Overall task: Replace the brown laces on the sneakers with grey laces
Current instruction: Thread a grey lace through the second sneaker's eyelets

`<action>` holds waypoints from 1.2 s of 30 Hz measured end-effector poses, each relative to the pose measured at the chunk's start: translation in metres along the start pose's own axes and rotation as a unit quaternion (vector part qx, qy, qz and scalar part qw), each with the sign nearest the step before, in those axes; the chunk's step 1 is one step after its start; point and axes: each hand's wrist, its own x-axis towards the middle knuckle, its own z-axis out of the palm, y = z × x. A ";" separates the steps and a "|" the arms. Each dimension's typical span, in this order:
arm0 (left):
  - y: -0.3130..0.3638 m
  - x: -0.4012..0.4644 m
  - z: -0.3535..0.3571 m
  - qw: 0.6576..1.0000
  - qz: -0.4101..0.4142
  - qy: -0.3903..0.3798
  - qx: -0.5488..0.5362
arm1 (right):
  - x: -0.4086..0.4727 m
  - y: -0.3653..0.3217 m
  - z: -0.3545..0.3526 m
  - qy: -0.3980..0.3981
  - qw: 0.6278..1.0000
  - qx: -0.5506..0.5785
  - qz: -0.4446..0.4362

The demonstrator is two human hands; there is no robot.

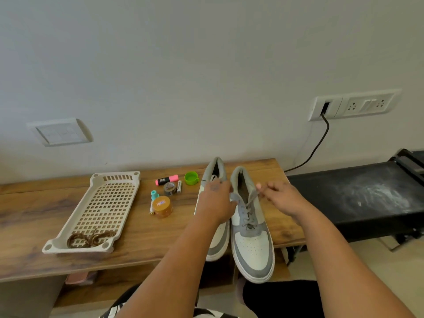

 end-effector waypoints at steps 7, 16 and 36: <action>0.041 -0.006 -0.010 0.895 -0.028 -0.117 -0.429 | -0.009 -0.031 0.004 0.056 0.944 0.322 -0.039; -0.005 0.003 -0.047 0.791 -0.223 0.113 -0.559 | -0.002 -0.008 -0.017 0.128 0.878 0.461 0.033; 0.005 0.002 -0.025 0.970 -0.127 -0.021 -0.206 | 0.001 -0.010 0.006 0.104 0.971 0.206 -0.062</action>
